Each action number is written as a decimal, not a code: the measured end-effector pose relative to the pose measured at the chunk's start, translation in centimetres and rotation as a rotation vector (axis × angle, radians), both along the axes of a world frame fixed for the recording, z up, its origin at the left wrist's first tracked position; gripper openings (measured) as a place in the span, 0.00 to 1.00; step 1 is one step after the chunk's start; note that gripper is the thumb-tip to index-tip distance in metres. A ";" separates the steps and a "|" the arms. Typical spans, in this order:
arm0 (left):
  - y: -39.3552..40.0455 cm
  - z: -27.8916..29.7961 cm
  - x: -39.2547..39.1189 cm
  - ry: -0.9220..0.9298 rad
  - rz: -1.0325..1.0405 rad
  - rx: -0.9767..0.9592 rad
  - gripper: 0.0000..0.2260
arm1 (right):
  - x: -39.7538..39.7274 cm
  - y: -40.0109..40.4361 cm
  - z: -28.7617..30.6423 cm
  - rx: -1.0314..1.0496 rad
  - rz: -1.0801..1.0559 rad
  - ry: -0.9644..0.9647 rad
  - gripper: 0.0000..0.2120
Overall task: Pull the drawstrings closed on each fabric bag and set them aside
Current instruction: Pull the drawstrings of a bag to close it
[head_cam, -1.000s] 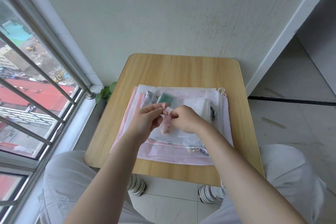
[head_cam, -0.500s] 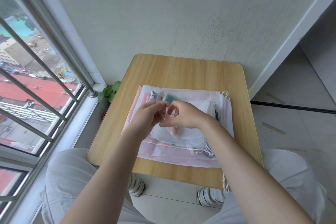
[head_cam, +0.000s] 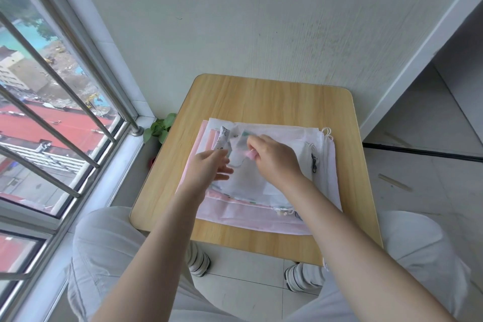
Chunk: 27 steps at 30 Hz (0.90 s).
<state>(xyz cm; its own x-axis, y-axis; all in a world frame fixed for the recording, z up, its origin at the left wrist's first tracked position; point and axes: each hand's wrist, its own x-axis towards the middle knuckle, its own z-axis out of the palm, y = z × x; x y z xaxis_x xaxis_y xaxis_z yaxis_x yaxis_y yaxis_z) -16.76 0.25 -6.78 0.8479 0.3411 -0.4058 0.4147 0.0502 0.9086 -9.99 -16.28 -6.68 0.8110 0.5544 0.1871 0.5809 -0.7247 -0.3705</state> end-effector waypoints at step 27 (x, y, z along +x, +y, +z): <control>-2.7 1.0 0.7 -0.141 -0.119 -0.210 0.08 | -0.5 0.0 -1.9 0.025 -0.007 0.236 0.02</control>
<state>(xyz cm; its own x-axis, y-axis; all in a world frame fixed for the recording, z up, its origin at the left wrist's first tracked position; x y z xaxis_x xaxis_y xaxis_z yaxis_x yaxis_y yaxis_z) -16.03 -2.50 -5.81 0.9303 0.1562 -0.3319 0.2988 0.2020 0.9327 -10.48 -16.31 -8.53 0.8376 0.5463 0.0052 0.4711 -0.7174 -0.5132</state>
